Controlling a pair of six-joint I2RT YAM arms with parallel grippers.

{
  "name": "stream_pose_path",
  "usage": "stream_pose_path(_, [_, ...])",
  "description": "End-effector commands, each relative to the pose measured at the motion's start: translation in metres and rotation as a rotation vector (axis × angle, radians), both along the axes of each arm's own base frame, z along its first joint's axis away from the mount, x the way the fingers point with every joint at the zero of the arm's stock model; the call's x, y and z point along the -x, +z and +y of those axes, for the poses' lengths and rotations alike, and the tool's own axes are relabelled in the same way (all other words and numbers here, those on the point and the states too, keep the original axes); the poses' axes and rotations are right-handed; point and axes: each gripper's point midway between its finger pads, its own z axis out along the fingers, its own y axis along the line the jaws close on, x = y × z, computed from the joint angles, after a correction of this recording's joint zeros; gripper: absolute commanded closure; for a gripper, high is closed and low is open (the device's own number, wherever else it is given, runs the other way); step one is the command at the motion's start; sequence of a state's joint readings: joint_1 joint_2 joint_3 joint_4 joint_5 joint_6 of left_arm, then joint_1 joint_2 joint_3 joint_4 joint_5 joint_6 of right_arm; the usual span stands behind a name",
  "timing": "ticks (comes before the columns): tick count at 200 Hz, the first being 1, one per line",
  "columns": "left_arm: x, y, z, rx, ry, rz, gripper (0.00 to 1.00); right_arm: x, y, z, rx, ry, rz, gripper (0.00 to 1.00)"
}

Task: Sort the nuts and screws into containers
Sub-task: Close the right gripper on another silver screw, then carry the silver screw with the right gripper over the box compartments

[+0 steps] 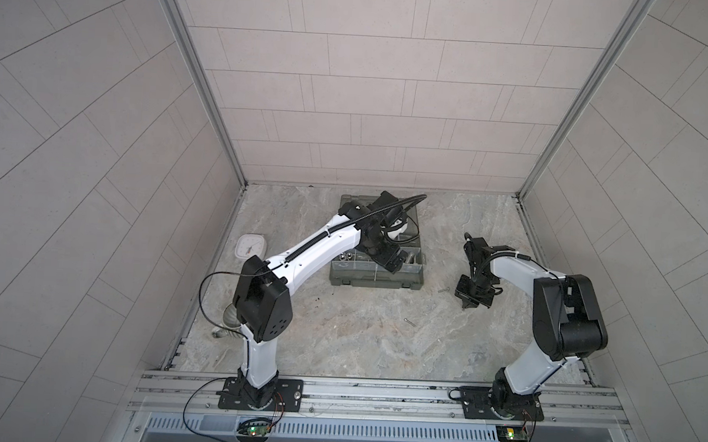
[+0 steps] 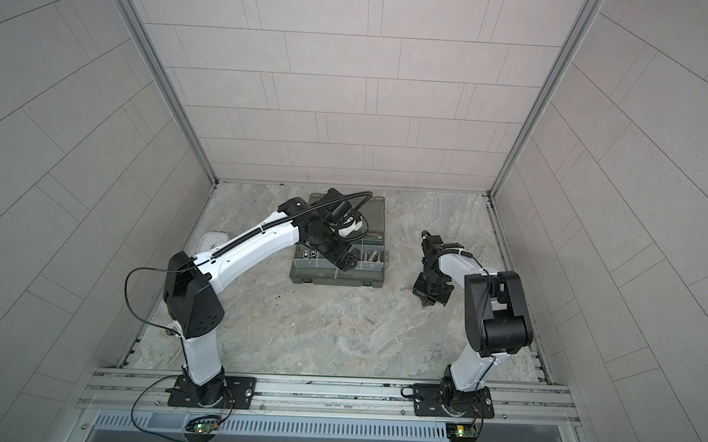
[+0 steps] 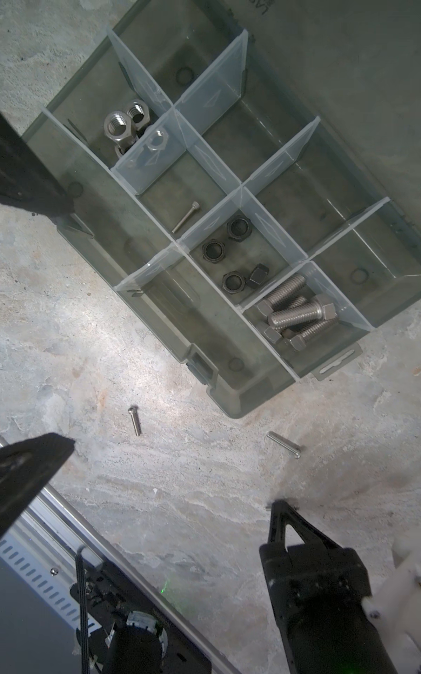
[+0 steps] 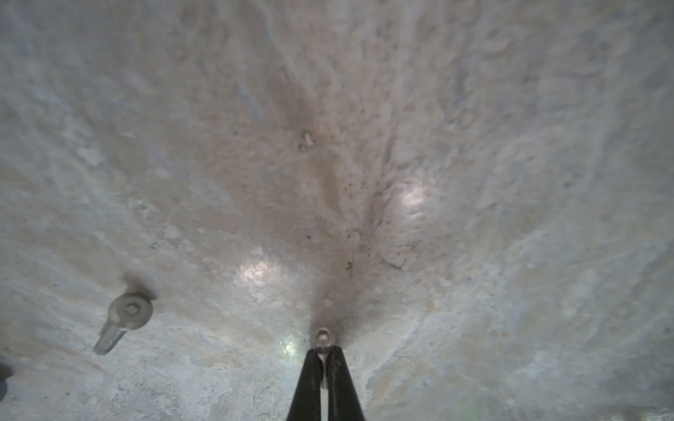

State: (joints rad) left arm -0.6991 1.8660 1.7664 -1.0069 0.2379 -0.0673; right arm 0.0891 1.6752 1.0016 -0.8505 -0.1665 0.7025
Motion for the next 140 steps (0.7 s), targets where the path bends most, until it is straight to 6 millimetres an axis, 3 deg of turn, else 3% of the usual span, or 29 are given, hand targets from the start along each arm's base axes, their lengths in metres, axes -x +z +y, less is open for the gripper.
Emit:
stream_pose_path(1, [0.001,0.008,0.017,-0.005,0.040,-0.013,0.00,-0.007,0.026,-0.004,0.043,0.029,-0.044,1.00])
stream_pose_path(61, [-0.006,0.009,0.053,-0.007,0.167,-0.024,0.00,-0.045,0.073,0.027,0.014,0.119,-0.164,1.00])
stream_pose_path(110, [-0.010,0.008,0.095,0.009,0.305,-0.014,0.00,-0.092,0.106,0.096,-0.045,0.257,-0.269,1.00])
stream_pose_path(140, [-0.008,0.009,0.116,0.017,0.363,-0.010,0.00,-0.117,0.112,0.146,-0.105,0.329,-0.297,1.00])
